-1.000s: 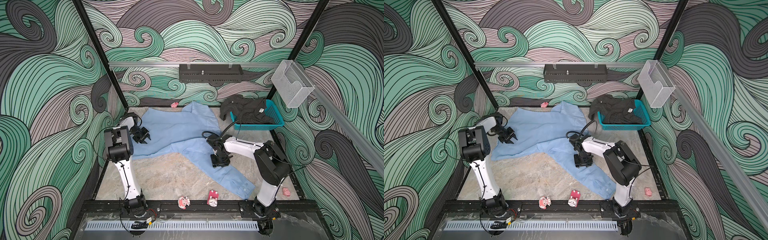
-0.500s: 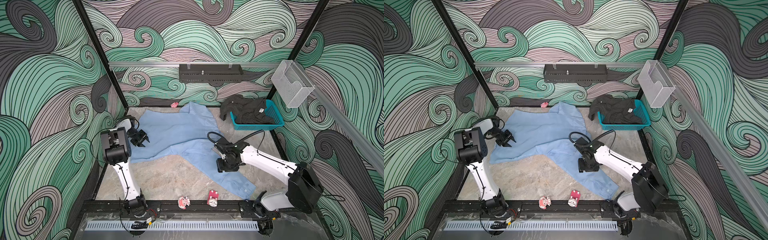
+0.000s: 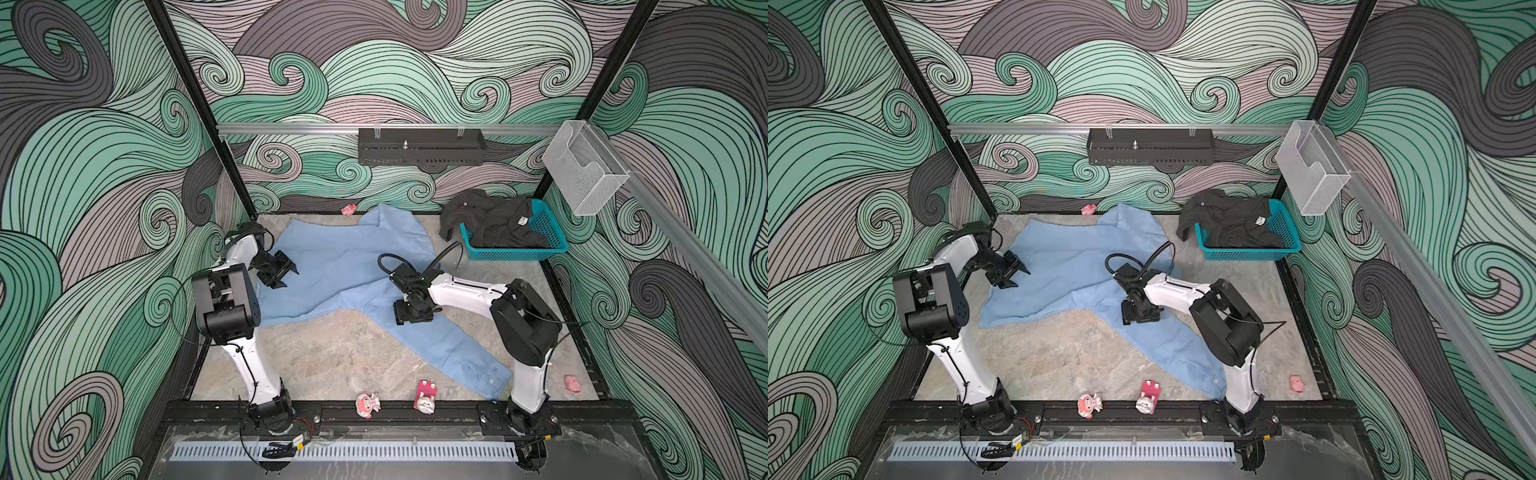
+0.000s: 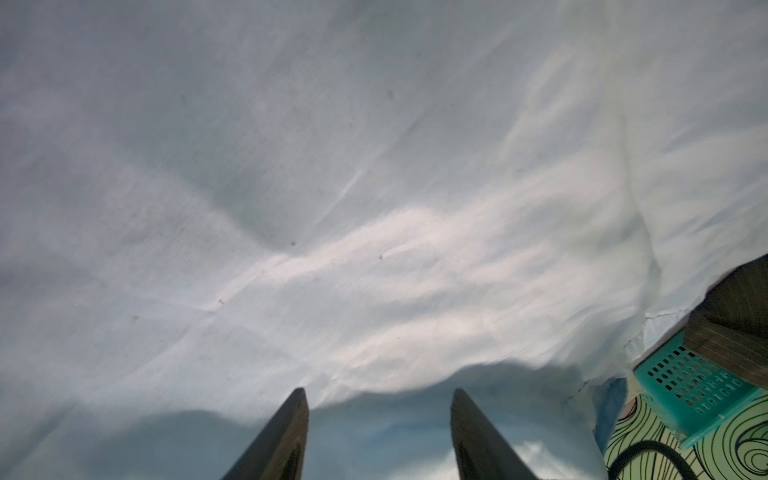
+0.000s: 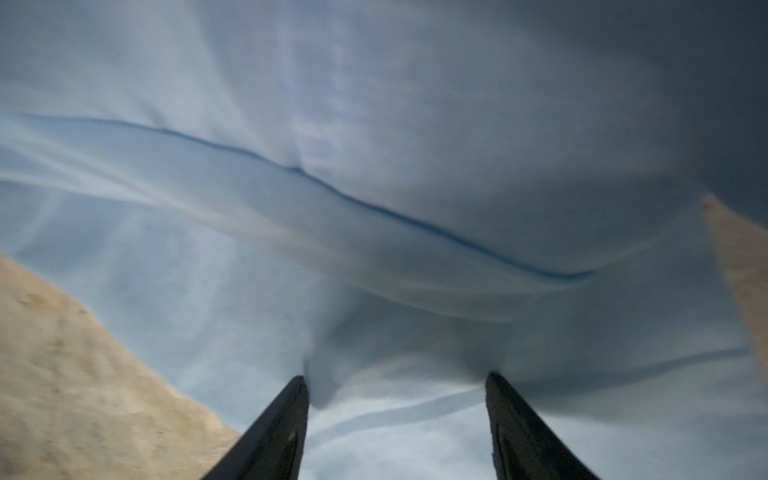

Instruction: Fold and stack the long sleeve shirts

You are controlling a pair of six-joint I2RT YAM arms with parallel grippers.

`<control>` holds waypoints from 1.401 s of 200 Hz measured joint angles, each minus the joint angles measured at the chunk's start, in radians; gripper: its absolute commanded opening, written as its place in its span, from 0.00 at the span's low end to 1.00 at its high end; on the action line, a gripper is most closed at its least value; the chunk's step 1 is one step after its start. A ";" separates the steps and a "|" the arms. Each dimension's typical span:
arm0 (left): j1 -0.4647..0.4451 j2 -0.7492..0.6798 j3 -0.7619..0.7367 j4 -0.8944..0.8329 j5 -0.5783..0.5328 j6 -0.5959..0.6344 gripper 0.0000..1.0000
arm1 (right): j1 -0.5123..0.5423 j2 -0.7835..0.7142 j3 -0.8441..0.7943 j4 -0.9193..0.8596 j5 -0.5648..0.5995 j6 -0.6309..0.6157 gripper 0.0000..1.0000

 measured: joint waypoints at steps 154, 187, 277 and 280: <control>0.009 -0.067 -0.020 -0.021 -0.001 0.002 0.58 | 0.213 -0.391 0.031 -0.150 0.012 -0.047 0.00; 0.010 -0.073 -0.033 -0.021 -0.001 0.002 0.58 | 0.290 -0.493 0.055 -0.192 0.012 -0.064 0.00; 0.013 -0.076 -0.034 -0.021 -0.005 0.005 0.58 | 0.451 -0.521 -0.043 -0.259 0.049 -0.088 0.67; 0.013 -0.076 -0.034 -0.021 -0.005 0.005 0.57 | 0.443 -0.528 -0.045 -0.260 0.057 -0.088 0.67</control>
